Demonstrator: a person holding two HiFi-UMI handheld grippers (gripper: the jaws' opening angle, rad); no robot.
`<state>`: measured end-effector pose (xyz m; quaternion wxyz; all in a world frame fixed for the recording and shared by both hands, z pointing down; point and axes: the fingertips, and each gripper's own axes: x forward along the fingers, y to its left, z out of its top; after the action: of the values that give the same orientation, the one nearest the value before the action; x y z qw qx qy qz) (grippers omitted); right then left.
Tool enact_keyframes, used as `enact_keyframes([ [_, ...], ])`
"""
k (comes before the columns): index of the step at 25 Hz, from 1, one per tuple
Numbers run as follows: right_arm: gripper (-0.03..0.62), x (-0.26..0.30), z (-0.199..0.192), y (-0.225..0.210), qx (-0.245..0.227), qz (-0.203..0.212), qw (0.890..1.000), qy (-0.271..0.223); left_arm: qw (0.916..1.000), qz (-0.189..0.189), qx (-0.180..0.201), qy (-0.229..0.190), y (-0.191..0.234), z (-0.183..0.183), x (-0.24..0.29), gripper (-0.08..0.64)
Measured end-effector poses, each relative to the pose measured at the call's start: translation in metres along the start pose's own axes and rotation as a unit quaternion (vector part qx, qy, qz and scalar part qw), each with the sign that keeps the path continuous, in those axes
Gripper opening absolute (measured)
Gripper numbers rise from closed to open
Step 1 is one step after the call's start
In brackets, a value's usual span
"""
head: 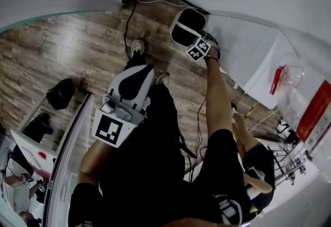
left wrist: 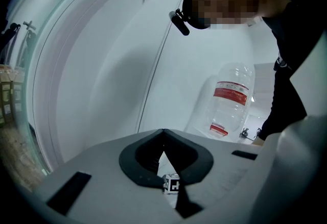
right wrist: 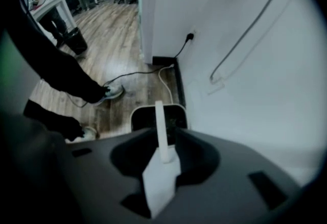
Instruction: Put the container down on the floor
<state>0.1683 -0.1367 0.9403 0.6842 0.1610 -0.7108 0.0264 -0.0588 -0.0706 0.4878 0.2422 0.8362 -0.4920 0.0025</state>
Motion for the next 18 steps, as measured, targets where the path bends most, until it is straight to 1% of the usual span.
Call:
enact_keyframes([
  [2, 0.132, -0.025, 0.006, -0.003, 0.025, -0.008, 1.0, -0.015, 1.0, 0.002, 0.0, -0.007, -0.01, 0.011, -0.006, 0.031],
  [5, 0.125, -0.07, 0.012, -0.001, 0.079, -0.011, 0.996, -0.038, 0.9997, 0.005, -0.003, -0.023, -0.03, 0.028, -0.017, 0.031],
  [8, 0.074, -0.125, 0.019, 0.001, 0.139, -0.01, 0.987, -0.074, 0.9993, -0.002, 0.01, -0.037, -0.055, 0.05, -0.026, 0.032],
  [12, 0.045, -0.194, 0.028, -0.002, 0.195, -0.019, 0.972, -0.13, 0.998, -0.018, 0.038, -0.048, -0.083, 0.068, -0.031, 0.031],
  [16, 0.037, -0.267, 0.022, 0.005, 0.238, -0.016, 0.955, -0.175, 0.9973, -0.019, 0.037, -0.061, -0.114, 0.078, -0.043, 0.031],
  [17, 0.037, -0.287, 0.018, 0.006, 0.252, -0.018, 0.948, -0.191, 0.9973, -0.018, 0.038, -0.06, -0.123, 0.078, -0.047, 0.032],
  [18, 0.036, -0.308, 0.014, 0.005, 0.271, -0.021, 0.939, -0.212, 0.9973, -0.018, 0.042, -0.057, -0.133, 0.078, -0.049, 0.032],
])
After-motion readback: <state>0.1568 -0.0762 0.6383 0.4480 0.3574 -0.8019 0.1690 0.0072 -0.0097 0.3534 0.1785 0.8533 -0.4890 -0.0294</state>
